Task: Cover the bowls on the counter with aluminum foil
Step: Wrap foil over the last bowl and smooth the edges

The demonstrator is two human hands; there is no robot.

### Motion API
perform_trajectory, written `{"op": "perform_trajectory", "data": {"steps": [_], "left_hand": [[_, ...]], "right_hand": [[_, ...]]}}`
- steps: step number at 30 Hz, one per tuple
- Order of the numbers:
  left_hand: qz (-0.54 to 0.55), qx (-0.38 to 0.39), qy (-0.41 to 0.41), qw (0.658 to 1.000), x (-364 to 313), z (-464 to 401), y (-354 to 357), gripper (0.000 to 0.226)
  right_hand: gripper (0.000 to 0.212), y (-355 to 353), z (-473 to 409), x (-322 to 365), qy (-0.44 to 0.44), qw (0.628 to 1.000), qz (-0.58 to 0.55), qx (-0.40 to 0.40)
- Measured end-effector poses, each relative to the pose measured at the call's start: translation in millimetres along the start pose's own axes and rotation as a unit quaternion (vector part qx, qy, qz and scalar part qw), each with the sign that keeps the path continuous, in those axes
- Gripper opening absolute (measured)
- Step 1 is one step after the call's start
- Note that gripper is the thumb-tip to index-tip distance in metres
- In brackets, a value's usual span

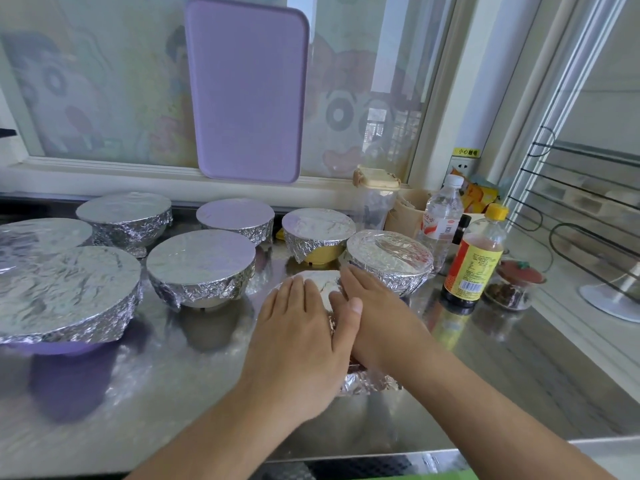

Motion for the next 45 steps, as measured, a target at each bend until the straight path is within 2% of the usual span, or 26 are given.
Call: {"op": "perform_trajectory", "data": {"steps": [2, 4, 5, 7, 10, 12, 14, 16, 18, 20, 23, 26, 28, 30, 33, 36, 38, 40, 41, 43, 45], "left_hand": [[0.009, -0.012, 0.026, 1.0, 3.6, -3.5, -0.7, 0.108], [0.029, -0.004, 0.067, 0.997, 8.9, -6.3, -4.5, 0.101], [0.044, 0.003, 0.087, 0.995, 12.7, -8.1, -8.2, 0.096], [0.062, 0.014, 0.105, 0.992, 23.0, -12.7, -16.6, 0.085], [0.055, 0.012, 0.086, 0.995, 33.8, -17.0, -24.1, 0.079], [0.075, -0.011, 0.069, 0.995, 28.6, -13.1, -25.5, 0.069], [0.123, -0.021, 0.049, 0.991, 17.7, -5.4, -25.6, 0.063], [0.156, -0.026, 0.04, 0.987, 5.4, 2.1, -21.5, 0.064], [0.107, -0.036, 0.045, 0.993, -1.6, 7.5, -11.6, 0.069], [0.052, -0.044, 0.057, 0.996, 0.3, 8.6, -6.4, 0.083], [0.082, -0.022, 0.078, 0.993, 13.8, 2.4, -7.1, 0.089], [0.103, -0.014, 0.094, 0.99, 33.0, -7.2, -16.4, 0.086], [0.104, -0.014, 0.096, 0.99, 45.3, -12.4, -20.2, 0.084], [0.096, -0.006, 0.093, 0.991, 48.6, -11.7, -23.6, 0.08], [0.106, -0.011, 0.082, 0.991, 36.2, -5.3, -26.8, 0.065], [0.142, -0.001, 0.071, 0.987, 18.3, 4.0, -22.2, 0.06], [0.055, -0.01, 0.104, 0.993, 9.0, 7.7, -11.6, 0.073], [-0.025, -0.003, 0.099, 0.995, 11.0, 6.2, -4.8, 0.102], [-0.023, -0.007, 0.087, 0.996, 15.1, 4.3, -3.2, 0.107], [0.026, -0.013, 0.088, 0.996, 20.4, -0.3, -7.1, 0.097], [0.057, 0.024, 0.106, 0.992, 25.9, -5.8, -11.5, 0.089]], "right_hand": [[0.072, -7.0, -5.4, -1.3, -0.036, 0.999, -0.038, -0.006], [0.059, -8.4, -6.6, 6.2, -0.095, 0.995, -0.027, -0.007], [0.053, -7.4, -6.1, 10.2, -0.095, 0.995, -0.016, -0.006], [0.055, 0.4, -3.0, 15.2, -0.043, 0.999, 0.005, 0.005], [0.081, 9.6, 5.2, 23.3, 0.036, 0.999, -0.003, 0.004], [0.071, -5.7, 5.9, 23.8, 0.064, 0.995, -0.067, -0.031], [0.055, -17.2, 3.3, 20.8, 0.026, 0.995, -0.082, -0.049], [0.053, -18.1, 0.7, 17.6, -0.065, 0.997, -0.037, -0.033], [0.056, -12.1, 1.2, 12.4, -0.093, 0.995, -0.031, 0.005], [0.06, -11.1, 1.4, 13.3, -0.086, 0.996, -0.021, 0.016], [0.065, -4.9, 2.9, 20.8, -0.043, 0.999, 0.024, 0.02], [0.083, -3.3, 6.9, 34.6, 0.058, 0.997, -0.029, 0.04], [0.077, -7.7, 12.3, 42.4, 0.098, 0.991, -0.077, 0.05], [0.062, -15.0, 14.8, 43.7, 0.099, 0.991, -0.085, 0.038], [0.064, -21.6, 11.8, 32.5, 0.082, 0.994, -0.074, 0.016], [0.066, -13.1, 7.6, 23.9, -0.004, 0.999, -0.042, 0.01], [0.066, 0.6, 6.0, 17.2, -0.051, 0.998, 0.004, 0.03], [0.069, 3.7, 7.1, 15.4, -0.033, 0.998, 0.022, 0.042], [0.073, 2.2, 8.5, 16.6, -0.02, 0.998, 0.028, 0.047], [0.089, -1.0, 10.9, 20.6, -0.004, 0.997, 0.036, 0.07], [0.093, -9.9, 10.8, 23.4, 0.002, 0.998, 0.027, 0.065]]}}
Point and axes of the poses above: each hand's wrist, its own z-axis away from the middle knuckle, its own y-axis out of the palm, x = y × z, the point moved 3 cm from there along -z, towards the middle knuckle, and after that the axes turned 9 degrees about -y, right-handed, at the moved point
